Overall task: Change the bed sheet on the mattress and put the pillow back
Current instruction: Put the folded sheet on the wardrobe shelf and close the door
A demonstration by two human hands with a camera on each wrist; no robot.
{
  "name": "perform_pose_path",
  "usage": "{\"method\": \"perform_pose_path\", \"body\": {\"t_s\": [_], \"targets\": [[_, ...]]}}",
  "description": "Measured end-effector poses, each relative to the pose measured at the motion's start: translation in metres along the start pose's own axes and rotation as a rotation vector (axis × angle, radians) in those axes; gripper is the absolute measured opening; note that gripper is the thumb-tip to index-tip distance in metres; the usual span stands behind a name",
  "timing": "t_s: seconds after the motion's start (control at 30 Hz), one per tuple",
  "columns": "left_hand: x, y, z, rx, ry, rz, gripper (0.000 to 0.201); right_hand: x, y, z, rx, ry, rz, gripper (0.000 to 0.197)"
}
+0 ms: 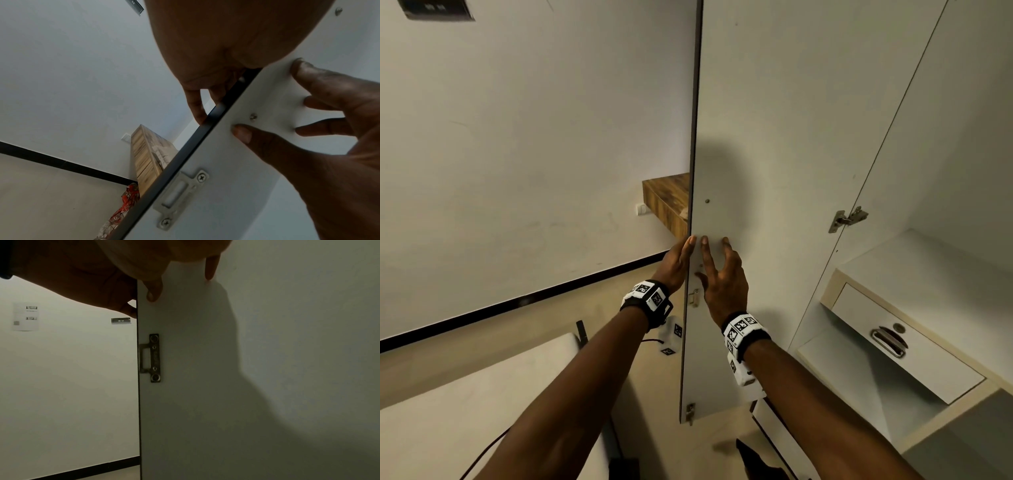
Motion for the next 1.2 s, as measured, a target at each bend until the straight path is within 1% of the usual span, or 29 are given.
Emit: {"method": "perform_pose_path", "body": {"t_s": [0.13,0.2,0.27,0.33,0.4,0.5,0.6,0.67,0.73,0.83,0.93,1.03,1.1,1.2], "targets": [[-0.013,-0.002,0.005,-0.005,-0.024,-0.027,0.027,0.001,-0.003,0.001,0.006,-0.001,-0.024,0.074],[-0.010,-0.006,0.009,-0.012,-0.058,-0.057,0.031,0.004,-0.005,0.006,0.029,0.010,-0.051,0.070],[-0.001,-0.013,0.021,-0.041,-0.071,-0.162,0.042,0.009,-0.006,0.016,0.048,0.011,-0.086,0.064],[0.018,-0.024,0.042,-0.090,-0.081,-0.336,0.051,0.019,-0.004,0.032,0.080,-0.015,-0.113,0.059],[0.040,-0.037,0.070,-0.116,-0.114,-0.506,0.049,0.029,0.001,0.050,0.134,-0.034,-0.123,0.056],[0.082,-0.063,0.131,-0.126,-0.245,-0.696,0.042,0.053,0.012,0.081,0.256,-0.079,-0.163,0.051],[0.116,-0.095,0.207,-0.154,-0.417,-0.802,0.037,0.087,0.022,0.112,0.367,-0.149,-0.220,0.044],[0.128,-0.117,0.264,-0.184,-0.511,-0.852,0.034,0.116,0.028,0.132,0.445,-0.226,-0.249,0.041],[0.129,-0.135,0.315,-0.206,-0.581,-0.886,0.031,0.147,0.031,0.150,0.514,-0.279,-0.275,0.039],[0.121,-0.162,0.394,-0.267,-0.700,-0.939,0.029,0.207,0.030,0.182,0.616,-0.372,-0.352,0.038],[0.112,-0.187,0.465,-0.346,-0.803,-0.970,0.031,0.266,0.022,0.215,0.669,-0.467,-0.424,0.034],[0.100,-0.210,0.529,-0.431,-0.901,-0.984,0.032,0.320,0.010,0.250,0.703,-0.602,-0.470,0.024],[0.093,-0.226,0.574,-0.468,-0.958,-0.986,0.034,0.356,0.001,0.271,0.711,-0.675,-0.510,0.025],[0.083,-0.251,0.637,-0.522,-1.049,-0.985,0.034,0.408,-0.017,0.296,0.712,-0.744,-0.552,0.026]]}}
Point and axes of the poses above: each hand's wrist, its own z-axis away from the middle knuckle, its own y-axis out of the palm, x = y × z, the point moved 3 cm from there along -z, towards the middle knuckle, and after that the axes turned 4 degrees about -x, right-handed, at the moved point
